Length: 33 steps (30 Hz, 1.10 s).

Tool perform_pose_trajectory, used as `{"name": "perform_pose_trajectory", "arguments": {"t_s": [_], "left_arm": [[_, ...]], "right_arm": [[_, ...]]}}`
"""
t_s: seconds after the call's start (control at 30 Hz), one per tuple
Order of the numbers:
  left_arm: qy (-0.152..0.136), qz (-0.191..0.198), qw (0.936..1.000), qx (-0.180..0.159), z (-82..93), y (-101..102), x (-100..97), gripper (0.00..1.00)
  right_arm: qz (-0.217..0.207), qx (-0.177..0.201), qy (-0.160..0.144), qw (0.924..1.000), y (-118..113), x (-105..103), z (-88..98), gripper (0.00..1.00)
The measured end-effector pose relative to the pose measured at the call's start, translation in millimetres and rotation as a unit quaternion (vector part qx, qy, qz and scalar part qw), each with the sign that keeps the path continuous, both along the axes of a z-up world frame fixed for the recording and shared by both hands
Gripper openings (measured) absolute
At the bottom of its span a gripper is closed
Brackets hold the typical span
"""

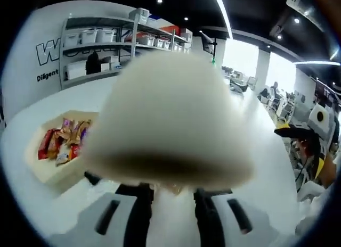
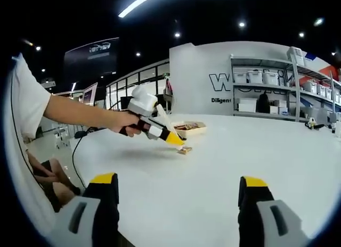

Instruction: Place the target food into the container with the food tongs after gripping and lifting it, then release it inside without dropping or visibly crushing the food.

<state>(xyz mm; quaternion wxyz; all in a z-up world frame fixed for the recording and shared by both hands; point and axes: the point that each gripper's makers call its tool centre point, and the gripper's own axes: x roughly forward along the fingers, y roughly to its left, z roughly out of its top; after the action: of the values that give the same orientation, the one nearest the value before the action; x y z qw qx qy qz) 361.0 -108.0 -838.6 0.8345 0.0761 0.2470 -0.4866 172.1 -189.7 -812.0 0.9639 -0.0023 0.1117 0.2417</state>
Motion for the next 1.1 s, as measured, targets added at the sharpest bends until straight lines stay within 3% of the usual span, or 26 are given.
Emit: {"name": "perform_pose_trajectory", "arguments": {"t_s": [0.17,0.23,0.33,0.43,0.67,0.83,0.97,1.1], "left_arm": [[-0.005,0.024,0.9996,0.010,1.0,-7.9,6.4,0.28],[-0.038,0.031,0.9979,0.042,-1.2,-7.6,13.0,0.28],[-0.066,0.023,0.9957,0.061,-4.5,-8.0,16.2,0.28],[-0.041,0.032,0.9976,0.045,-5.8,-8.2,15.6,0.28],[-0.054,0.023,0.9955,0.075,-8.6,10.1,13.8,0.28],[-0.053,0.039,0.9950,0.075,-6.0,22.5,21.9,0.28],[-0.045,0.028,0.9976,0.045,0.4,9.9,18.0,0.28],[-0.034,0.017,0.9982,0.045,-6.9,-1.0,12.0,0.28]], "right_arm": [[0.004,-0.005,-0.001,1.0000,1.2,-3.5,1.0,0.92],[0.006,-0.010,-0.002,0.9999,0.2,-7.3,2.2,0.91],[0.004,-0.013,-0.002,0.9999,-3.5,-9.1,2.5,0.90],[0.000,-0.011,-0.002,0.9999,-6.9,-9.6,4.2,0.90],[-0.001,-0.013,-0.009,0.9999,-6.4,-7.3,9.6,0.90],[0.007,-0.021,-0.011,0.9997,1.1,-5.0,10.7,0.89],[0.009,-0.022,-0.011,0.9997,2.0,-5.1,11.4,0.89],[0.006,-0.023,-0.009,0.9997,-0.9,-5.9,10.8,0.89]]}}
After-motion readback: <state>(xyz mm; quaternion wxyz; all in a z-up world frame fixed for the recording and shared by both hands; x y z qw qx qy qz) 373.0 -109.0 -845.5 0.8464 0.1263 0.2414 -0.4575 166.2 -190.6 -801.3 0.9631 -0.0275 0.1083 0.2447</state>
